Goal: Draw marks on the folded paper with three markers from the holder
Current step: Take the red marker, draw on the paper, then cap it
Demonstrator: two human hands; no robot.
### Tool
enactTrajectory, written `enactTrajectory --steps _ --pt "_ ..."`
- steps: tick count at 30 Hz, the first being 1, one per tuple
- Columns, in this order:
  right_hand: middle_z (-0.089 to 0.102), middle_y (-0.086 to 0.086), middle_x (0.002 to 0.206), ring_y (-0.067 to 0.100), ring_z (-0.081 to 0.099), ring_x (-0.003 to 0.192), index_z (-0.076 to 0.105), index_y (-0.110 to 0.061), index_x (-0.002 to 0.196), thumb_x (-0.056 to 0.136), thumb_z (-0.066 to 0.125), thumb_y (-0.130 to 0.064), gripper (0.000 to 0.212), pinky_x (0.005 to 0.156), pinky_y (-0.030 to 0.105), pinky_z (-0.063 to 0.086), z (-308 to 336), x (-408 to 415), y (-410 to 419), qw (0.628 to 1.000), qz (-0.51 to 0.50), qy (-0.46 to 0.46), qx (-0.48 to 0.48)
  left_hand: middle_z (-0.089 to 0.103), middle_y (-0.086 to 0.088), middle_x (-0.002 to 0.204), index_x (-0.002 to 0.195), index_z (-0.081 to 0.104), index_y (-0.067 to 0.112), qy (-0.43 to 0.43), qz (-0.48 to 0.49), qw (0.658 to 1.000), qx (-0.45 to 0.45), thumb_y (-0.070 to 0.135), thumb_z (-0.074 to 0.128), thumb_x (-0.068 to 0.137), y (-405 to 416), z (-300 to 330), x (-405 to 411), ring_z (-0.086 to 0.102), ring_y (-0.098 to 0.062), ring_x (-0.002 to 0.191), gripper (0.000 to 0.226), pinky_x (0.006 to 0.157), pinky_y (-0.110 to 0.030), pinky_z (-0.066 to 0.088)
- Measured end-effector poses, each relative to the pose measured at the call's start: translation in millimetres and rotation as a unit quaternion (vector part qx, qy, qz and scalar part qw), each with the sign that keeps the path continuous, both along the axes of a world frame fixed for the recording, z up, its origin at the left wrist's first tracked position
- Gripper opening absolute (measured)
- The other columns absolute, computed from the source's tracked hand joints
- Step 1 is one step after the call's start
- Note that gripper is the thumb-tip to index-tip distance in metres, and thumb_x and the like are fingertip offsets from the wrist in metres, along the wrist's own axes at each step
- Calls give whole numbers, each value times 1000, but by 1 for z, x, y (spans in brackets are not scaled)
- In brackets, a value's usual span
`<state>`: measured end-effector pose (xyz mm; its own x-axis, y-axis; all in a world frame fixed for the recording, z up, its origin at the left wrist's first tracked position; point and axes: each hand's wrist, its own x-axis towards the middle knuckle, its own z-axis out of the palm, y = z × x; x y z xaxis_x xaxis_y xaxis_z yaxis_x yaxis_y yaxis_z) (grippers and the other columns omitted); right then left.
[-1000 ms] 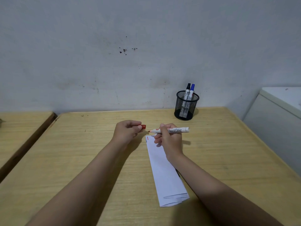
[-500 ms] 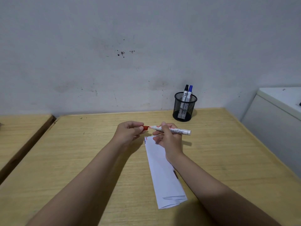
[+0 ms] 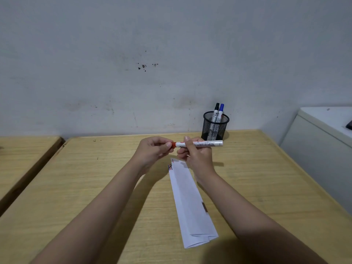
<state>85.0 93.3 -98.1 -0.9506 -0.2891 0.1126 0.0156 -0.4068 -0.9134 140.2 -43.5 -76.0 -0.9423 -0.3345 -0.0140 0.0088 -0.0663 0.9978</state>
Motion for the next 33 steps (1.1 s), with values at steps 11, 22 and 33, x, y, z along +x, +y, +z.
enactTrajectory --steps 11,22,33 --pt "59 4 57 14 53 51 59 -11 75 91 62 -17 17 56 27 48 27 -9 21 996 33 79 31 67 -13 75 81 67 4 86 -29 986 -142 -7 60 82 11 32 -5 64 -7 59 13 66 -16 53" --pt "70 12 112 16 64 86 68 -12 117 63 68 -68 77 77 32 54 82 -53 98 915 373 23 149 66 -6 71 80 68 13 78 -69 966 -237 -3 59 84 4 60 -13 61 -10 64 19 75 -32 46" --pt "75 11 85 31 71 75 67 -5 105 85 67 -7 20 88 54 52 107 -51 93 892 219 134 373 68 -19 94 109 62 10 89 -11 971 -223 16 73 78 33 74 -28 64 -19 80 33 81 -39 54"
